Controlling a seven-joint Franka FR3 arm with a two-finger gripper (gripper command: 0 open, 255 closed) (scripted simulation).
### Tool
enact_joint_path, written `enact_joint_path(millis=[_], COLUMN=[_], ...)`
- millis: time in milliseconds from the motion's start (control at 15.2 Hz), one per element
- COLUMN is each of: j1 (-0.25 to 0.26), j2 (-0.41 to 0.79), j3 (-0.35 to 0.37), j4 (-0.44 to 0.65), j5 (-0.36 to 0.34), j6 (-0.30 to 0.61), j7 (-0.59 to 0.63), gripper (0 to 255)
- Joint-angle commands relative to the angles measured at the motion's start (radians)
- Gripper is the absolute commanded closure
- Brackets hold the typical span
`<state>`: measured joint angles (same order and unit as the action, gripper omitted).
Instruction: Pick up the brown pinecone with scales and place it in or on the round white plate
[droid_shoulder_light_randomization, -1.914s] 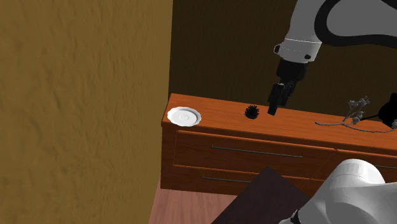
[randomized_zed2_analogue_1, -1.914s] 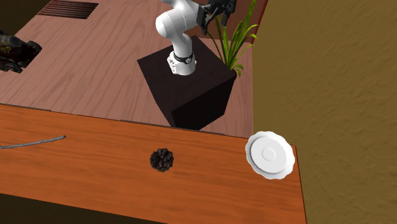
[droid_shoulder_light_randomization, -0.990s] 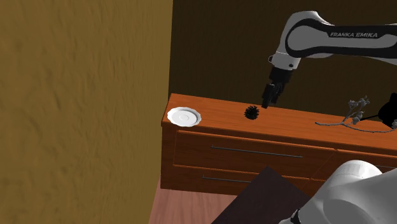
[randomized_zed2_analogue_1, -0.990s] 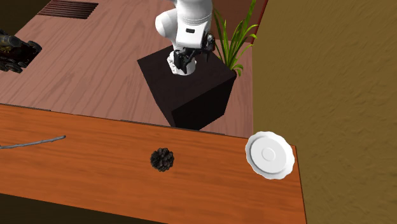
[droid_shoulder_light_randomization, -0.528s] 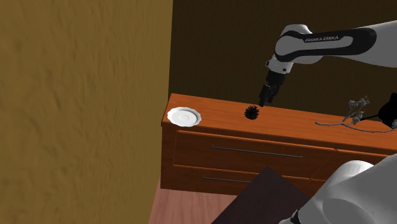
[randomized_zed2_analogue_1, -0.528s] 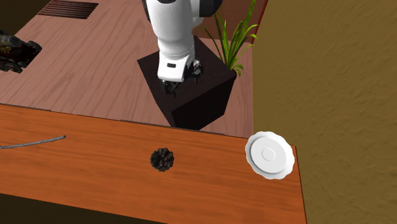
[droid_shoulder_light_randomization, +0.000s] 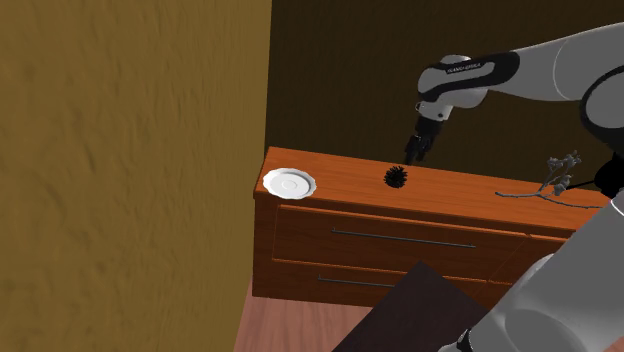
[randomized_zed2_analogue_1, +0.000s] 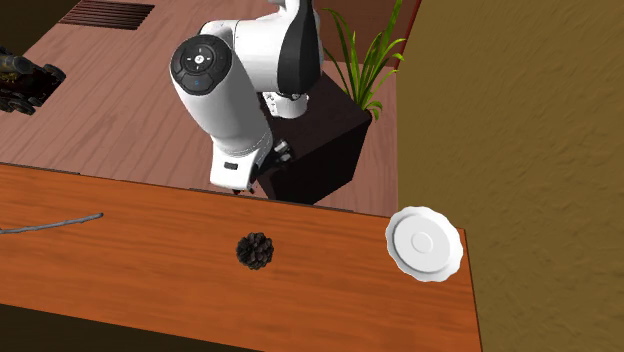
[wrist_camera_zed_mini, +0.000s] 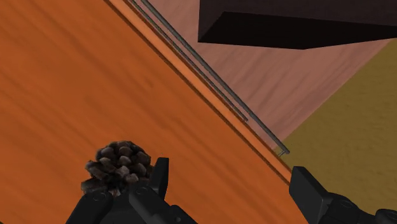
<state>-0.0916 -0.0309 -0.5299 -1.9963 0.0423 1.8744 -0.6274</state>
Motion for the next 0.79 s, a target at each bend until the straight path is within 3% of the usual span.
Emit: enact_joint_path(millis=[0,264,660,726], j1=[-0.015,-0.075,-0.205,-0.205], j2=[0.083,0.259,0.515,0.517], j3=[-0.02,-0.038,-0.016,-0.013], j4=[0.055,0.196,0.45,0.439], j5=[0.051,0.162,0.302,0.303], j6=[0.01,0.001,-0.055,-0.042], j7=[-0.053,-0.157,-0.26,-0.261], gripper=[0,0,0,0])
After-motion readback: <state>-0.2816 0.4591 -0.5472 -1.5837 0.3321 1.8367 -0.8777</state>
